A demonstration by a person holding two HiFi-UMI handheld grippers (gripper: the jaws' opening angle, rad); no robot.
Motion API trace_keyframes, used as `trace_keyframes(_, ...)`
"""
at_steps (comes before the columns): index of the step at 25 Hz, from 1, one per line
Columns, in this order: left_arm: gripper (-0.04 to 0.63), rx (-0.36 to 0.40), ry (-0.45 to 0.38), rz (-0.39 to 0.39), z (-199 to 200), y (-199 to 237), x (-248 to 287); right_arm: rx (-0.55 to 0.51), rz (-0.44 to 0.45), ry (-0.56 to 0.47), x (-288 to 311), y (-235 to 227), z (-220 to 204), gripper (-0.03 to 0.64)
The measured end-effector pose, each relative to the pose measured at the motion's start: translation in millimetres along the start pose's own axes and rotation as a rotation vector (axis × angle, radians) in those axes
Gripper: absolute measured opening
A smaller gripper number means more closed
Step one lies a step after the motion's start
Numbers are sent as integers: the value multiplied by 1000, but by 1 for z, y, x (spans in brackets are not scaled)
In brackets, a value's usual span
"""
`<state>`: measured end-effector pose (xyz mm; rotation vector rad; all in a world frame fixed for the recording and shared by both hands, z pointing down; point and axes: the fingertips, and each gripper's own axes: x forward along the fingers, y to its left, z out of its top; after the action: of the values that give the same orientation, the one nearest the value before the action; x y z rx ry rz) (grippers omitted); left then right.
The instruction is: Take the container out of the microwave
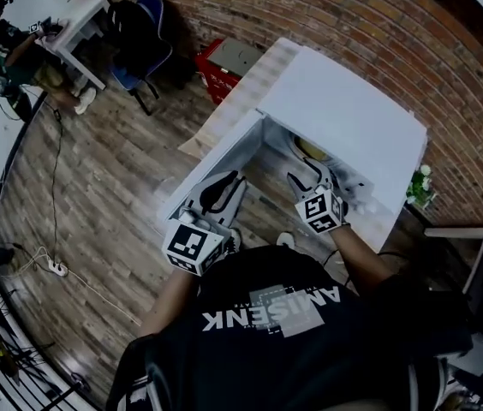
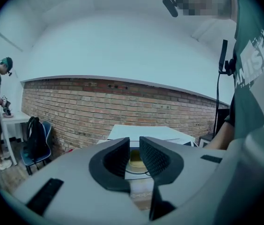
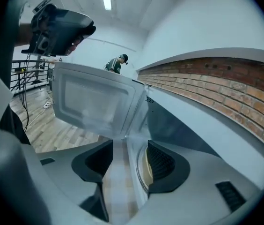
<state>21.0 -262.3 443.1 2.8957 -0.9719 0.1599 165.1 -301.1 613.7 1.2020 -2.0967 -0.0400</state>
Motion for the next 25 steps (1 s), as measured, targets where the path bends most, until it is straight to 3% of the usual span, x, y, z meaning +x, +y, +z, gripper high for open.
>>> trace_keyframes(5,69,-33,21,87,-5,2,-8,-32,14,45,23,-5,-18,245)
trace_keyframes(14,69,-37,25,176,-5,0,-24,-76,-54,142,56,-30,-52,245)
trace_keyframes(20,69,18,25,104,0,-16,-27,-80,-66,165,74,-38,-58,245)
trace_keyframes(25,69,12,14,114,1,-15,-26,-109,-87,182,79,-43,-62,244)
